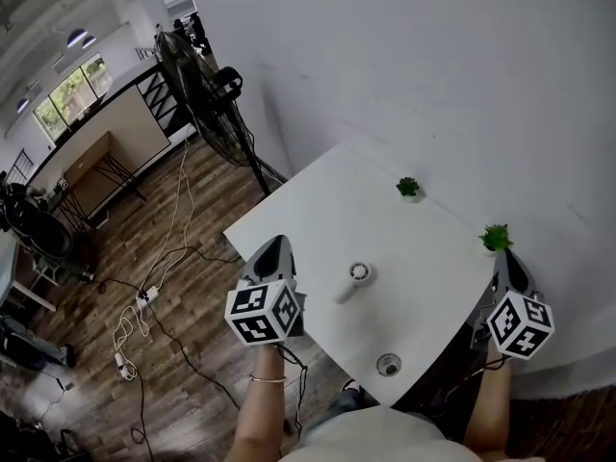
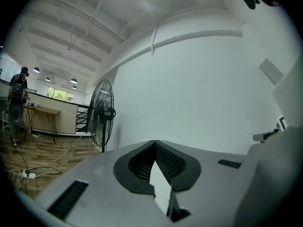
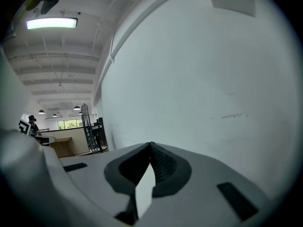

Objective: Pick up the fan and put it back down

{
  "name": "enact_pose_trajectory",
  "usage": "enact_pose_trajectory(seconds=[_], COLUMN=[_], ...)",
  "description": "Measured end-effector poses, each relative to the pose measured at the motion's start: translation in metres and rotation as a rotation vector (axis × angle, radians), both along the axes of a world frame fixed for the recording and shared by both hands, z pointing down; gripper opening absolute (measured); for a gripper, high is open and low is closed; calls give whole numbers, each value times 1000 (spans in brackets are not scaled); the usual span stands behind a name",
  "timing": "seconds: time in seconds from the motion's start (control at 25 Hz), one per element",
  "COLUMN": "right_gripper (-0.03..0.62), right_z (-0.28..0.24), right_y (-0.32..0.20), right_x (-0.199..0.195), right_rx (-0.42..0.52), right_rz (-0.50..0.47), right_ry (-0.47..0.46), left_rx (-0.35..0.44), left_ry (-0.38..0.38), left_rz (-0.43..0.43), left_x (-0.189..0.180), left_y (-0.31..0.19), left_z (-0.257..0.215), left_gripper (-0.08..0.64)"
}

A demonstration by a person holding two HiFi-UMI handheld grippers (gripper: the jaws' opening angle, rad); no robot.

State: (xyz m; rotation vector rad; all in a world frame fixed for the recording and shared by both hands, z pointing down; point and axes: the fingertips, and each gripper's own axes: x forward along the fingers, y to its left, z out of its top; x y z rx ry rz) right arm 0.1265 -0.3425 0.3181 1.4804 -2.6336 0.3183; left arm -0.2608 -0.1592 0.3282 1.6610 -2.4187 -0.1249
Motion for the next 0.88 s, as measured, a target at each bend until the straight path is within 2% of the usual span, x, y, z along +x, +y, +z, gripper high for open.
enact_pose_trajectory(seconds=[0.24,0.44,0.88], right_gripper=[1,0,1], right_z=[11,16,21], right_y=[1,2,0], right_x=[3,4,9], right_rx=[-20,-10,-30], right_rz=[2,4,12], right_ry=[-1,68,51], left_rx=[-13,-27,-46], left_ry=[16,19,16], left_rz=[-4,6,16], left_x=[-1,2,1], left_y=[-4,-11,-18], left_z=[8,14,17], left_gripper=[11,11,11])
